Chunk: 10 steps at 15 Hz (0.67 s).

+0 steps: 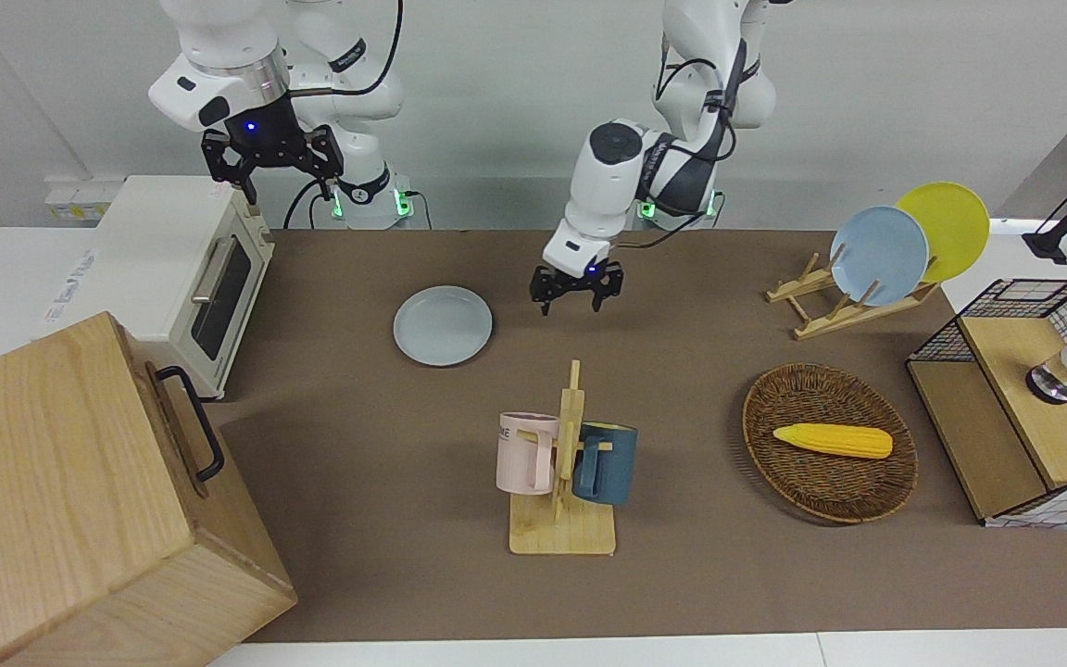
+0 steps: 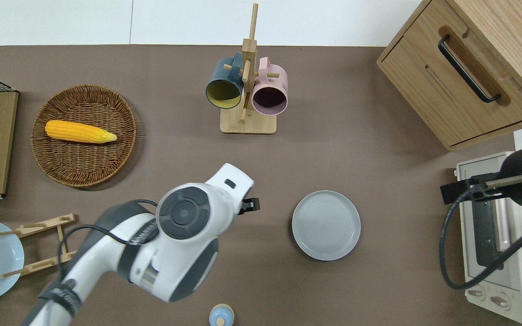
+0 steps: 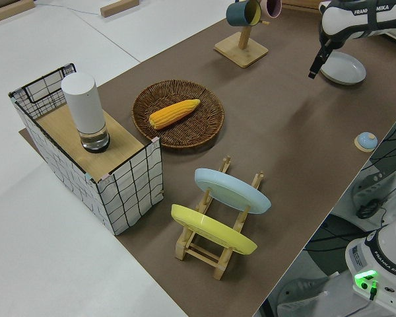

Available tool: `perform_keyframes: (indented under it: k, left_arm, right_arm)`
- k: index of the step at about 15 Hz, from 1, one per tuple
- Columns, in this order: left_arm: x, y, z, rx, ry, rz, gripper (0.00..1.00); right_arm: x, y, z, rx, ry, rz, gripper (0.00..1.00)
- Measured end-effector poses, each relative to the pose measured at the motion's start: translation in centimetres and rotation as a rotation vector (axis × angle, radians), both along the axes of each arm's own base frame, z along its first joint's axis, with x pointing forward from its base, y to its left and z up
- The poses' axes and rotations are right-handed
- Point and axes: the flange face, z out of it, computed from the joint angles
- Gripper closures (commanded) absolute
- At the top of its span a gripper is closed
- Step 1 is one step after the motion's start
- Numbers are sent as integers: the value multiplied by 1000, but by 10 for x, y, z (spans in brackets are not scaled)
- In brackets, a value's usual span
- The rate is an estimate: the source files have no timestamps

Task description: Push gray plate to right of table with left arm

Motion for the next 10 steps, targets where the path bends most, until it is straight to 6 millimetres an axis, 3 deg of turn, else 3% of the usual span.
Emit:
perform_keyframes:
  k: [5,10]
  left_arm:
    - [42,115,49,41,9,-70,5]
    - [62,175,116,53,55,-104,5]
  right_arm:
    - [0,0,0,0,0,0,5]
    - [0,0,0,0,0,0,5]
